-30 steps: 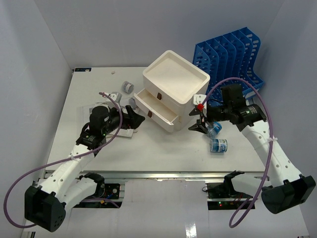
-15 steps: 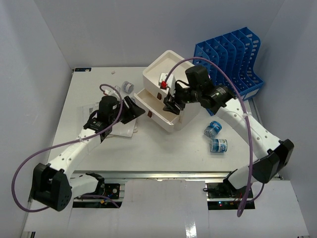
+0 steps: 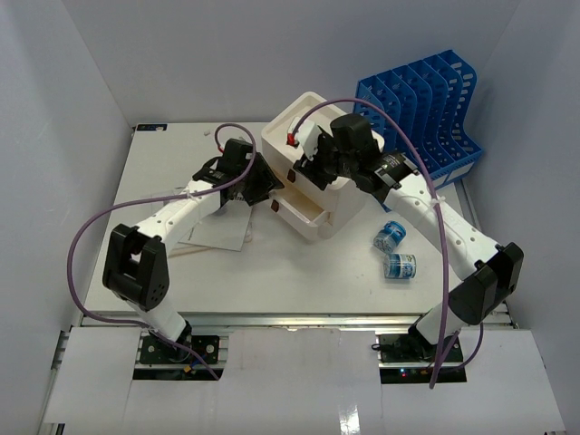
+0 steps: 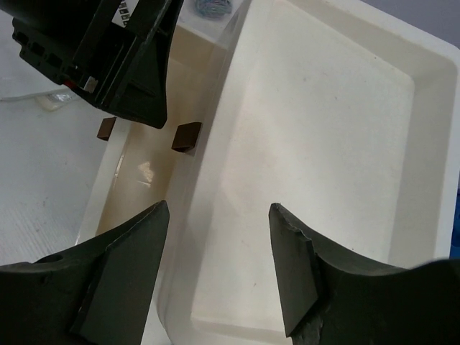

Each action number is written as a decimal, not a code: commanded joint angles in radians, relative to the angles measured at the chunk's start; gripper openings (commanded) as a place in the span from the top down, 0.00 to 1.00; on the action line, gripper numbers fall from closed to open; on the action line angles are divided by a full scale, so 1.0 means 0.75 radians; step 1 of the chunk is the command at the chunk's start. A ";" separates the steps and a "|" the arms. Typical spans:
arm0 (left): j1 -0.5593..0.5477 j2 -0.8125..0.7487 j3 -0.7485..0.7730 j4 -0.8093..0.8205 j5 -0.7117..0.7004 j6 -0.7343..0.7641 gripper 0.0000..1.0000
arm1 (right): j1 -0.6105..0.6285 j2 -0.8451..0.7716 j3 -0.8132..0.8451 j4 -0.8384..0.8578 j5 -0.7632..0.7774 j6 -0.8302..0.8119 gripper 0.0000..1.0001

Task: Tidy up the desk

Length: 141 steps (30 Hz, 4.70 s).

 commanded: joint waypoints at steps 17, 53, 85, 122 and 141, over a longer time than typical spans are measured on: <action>-0.072 -0.067 -0.006 -0.210 -0.101 0.059 0.67 | -0.089 0.227 0.070 0.053 0.062 0.072 0.57; -0.070 -0.346 -0.039 -0.123 -0.035 0.296 0.03 | -0.227 -0.229 0.109 -0.156 -0.549 -0.124 0.06; -0.062 -1.514 -0.971 0.294 0.054 1.004 0.02 | -0.683 -0.461 -0.799 -0.479 -0.013 0.326 0.10; -0.061 -1.568 -0.972 0.296 0.047 1.016 0.02 | -0.685 -0.198 -0.952 -0.479 0.189 0.326 0.10; -0.062 -1.586 -0.975 0.300 0.042 1.018 0.02 | -0.685 -0.251 -0.973 -0.504 0.181 0.321 0.05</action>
